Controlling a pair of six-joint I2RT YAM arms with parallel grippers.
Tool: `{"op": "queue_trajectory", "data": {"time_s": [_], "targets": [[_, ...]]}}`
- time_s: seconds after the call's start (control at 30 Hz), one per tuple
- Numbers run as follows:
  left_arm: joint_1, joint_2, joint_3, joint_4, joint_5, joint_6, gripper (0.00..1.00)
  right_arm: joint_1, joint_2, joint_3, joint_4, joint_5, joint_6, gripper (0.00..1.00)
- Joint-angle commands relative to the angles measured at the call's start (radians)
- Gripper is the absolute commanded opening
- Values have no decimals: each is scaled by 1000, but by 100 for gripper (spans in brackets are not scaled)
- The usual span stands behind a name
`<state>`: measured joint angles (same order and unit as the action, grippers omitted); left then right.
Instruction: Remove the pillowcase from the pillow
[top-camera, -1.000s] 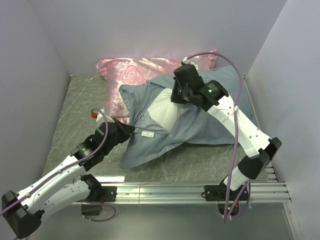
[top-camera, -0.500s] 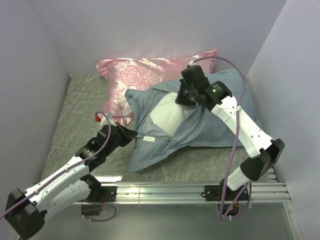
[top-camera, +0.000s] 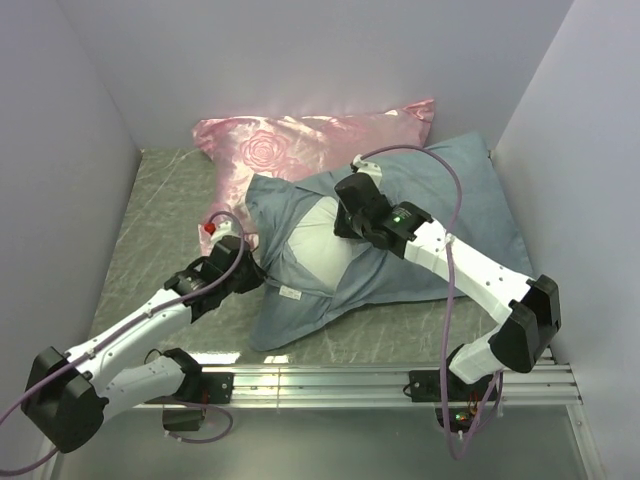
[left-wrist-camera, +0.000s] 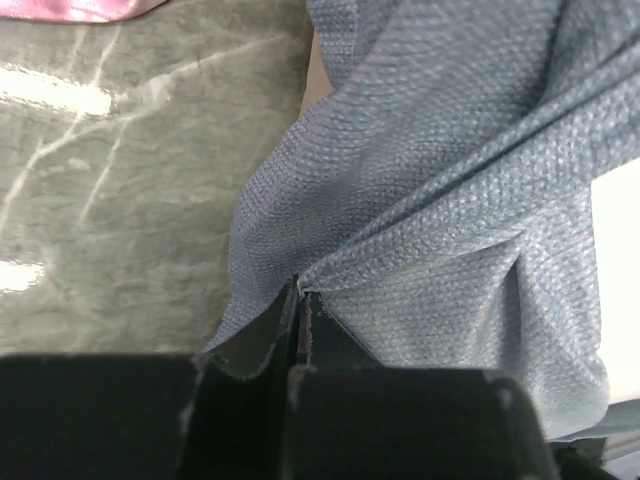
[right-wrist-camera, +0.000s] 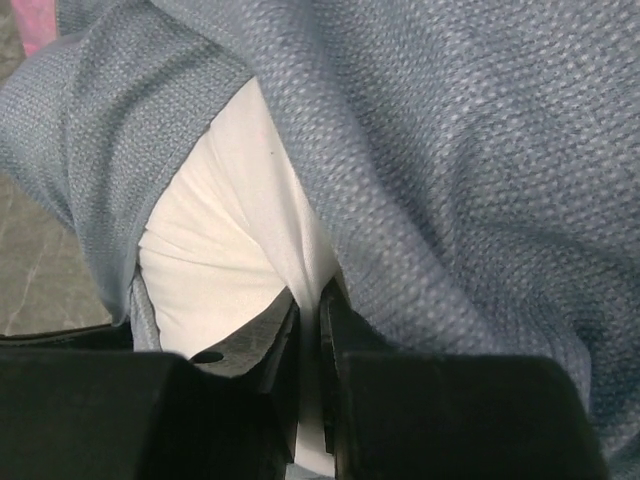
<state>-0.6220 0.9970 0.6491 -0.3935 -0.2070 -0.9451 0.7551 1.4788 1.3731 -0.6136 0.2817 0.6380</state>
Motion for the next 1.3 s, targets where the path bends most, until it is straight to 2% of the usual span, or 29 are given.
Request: {"op": "queue_trajectory", "data": {"time_s": [0.0, 0.03, 0.07, 0.13, 0.17, 0.2, 0.23, 0.27, 0.4, 0.57, 0.73, 0.87, 1.03, 1.1, 1.17, 1.2, 1.23, 1.27], "targets": [[7, -9, 72, -76, -6, 91, 7, 27, -2, 6, 57, 131, -4, 15], [5, -15, 90, -82, -2, 103, 11, 36, 0, 4, 60, 134, -4, 15], [5, -30, 110, -105, -2, 123, 23, 38, 9, 6, 61, 137, -3, 15], [4, -58, 170, -132, -5, 155, 36, 41, 20, 14, 57, 137, -4, 15], [4, -67, 191, -163, -9, 161, 50, 43, 31, 18, 55, 139, -6, 15], [4, -75, 228, -177, -14, 167, 56, 44, 37, 24, 54, 139, -4, 14], [4, -90, 244, -186, -9, 186, 65, 46, 44, 27, 54, 140, -6, 14], [4, -90, 260, -194, -6, 187, 69, 46, 46, 30, 52, 143, -4, 14], [-11, -75, 337, -222, 11, 169, 79, 49, 60, 50, 49, 148, -3, 14], [-194, 25, 386, -243, -130, 46, 81, 47, 69, 55, 49, 149, 0, 14], [-284, 72, 345, -186, -213, -64, 84, 49, 77, 47, 52, 149, 3, 14], [-292, 129, 298, -133, -244, -90, 87, 50, 81, 44, 60, 137, 8, 14], [-294, 146, 230, -84, -220, -90, 88, 50, 84, 41, 61, 142, 2, 14], [-292, 138, 192, -50, -209, -89, 85, 52, 81, 37, 69, 142, 0, 14], [-294, 120, 158, -31, -192, -96, 70, 50, 83, 41, 69, 137, 0, 14], [-292, 114, 150, -24, -187, -96, 57, 50, 86, 44, 66, 139, 2, 13], [-292, 100, 144, -27, -184, -101, 32, 49, 89, 46, 64, 142, -1, 13], [-292, 94, 133, -33, -181, -103, 21, 50, 90, 49, 64, 142, -1, 14]]}}
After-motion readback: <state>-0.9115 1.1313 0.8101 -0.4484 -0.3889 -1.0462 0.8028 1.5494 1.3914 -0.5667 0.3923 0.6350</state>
